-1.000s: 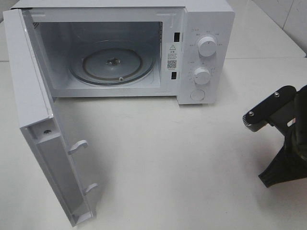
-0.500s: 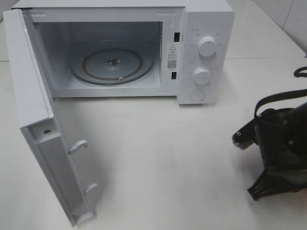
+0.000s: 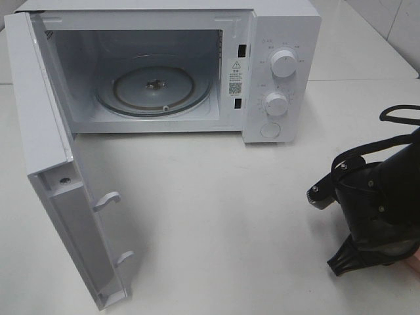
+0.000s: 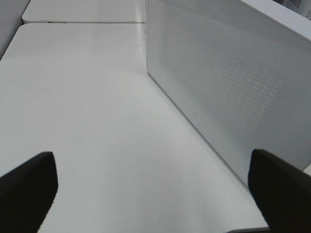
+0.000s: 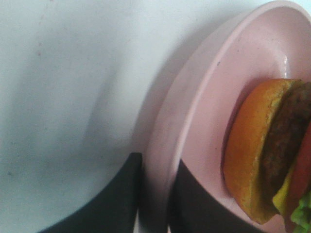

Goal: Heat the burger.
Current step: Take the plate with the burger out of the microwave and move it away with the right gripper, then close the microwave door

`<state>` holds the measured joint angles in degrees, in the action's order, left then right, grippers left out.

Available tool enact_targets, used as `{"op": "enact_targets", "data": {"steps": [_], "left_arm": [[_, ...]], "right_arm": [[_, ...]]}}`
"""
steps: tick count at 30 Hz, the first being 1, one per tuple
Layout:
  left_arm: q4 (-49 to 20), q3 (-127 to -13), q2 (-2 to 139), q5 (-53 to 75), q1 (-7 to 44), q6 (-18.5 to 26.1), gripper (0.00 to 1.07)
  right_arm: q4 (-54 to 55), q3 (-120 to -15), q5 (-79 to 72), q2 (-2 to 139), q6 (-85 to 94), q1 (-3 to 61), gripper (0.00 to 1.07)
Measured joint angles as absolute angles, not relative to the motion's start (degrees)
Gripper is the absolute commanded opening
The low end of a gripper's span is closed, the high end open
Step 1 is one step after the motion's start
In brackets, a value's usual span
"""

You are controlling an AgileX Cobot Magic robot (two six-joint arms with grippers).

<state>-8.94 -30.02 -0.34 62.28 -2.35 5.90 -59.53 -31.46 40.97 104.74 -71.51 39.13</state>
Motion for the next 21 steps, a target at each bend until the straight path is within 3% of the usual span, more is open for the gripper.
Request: {"op": "enact_targets", "data": {"steps": [3, 5, 7, 13, 21], "left_arm": [[-8.9, -30.0, -0.3, 62.3, -2.3, 5.9, 1.00], [-8.9, -30.0, -0.3, 62.3, -2.3, 5.9, 1.00], [-8.9, -30.0, -0.3, 62.3, -2.3, 5.9, 1.00], [-8.9, -30.0, -0.3, 62.3, -2.3, 5.9, 1.00], [-8.9, -30.0, -0.3, 62.3, -2.3, 5.9, 1.00]], "right_arm": [[-59.9, -31.5, 41.2, 104.7, -71.4, 39.1, 0.42], [-59.6, -31.5, 41.4, 104.7, -71.2, 39.1, 0.45], [-57.8, -31.5, 41.9, 104.2, -68.9, 39.1, 0.55], [-54.6, -31.6, 41.9, 101.1, -65.7, 39.1, 0.61], [-43.8, -31.7, 40.4, 85.4, -51.2, 39.1, 0.67]]}}
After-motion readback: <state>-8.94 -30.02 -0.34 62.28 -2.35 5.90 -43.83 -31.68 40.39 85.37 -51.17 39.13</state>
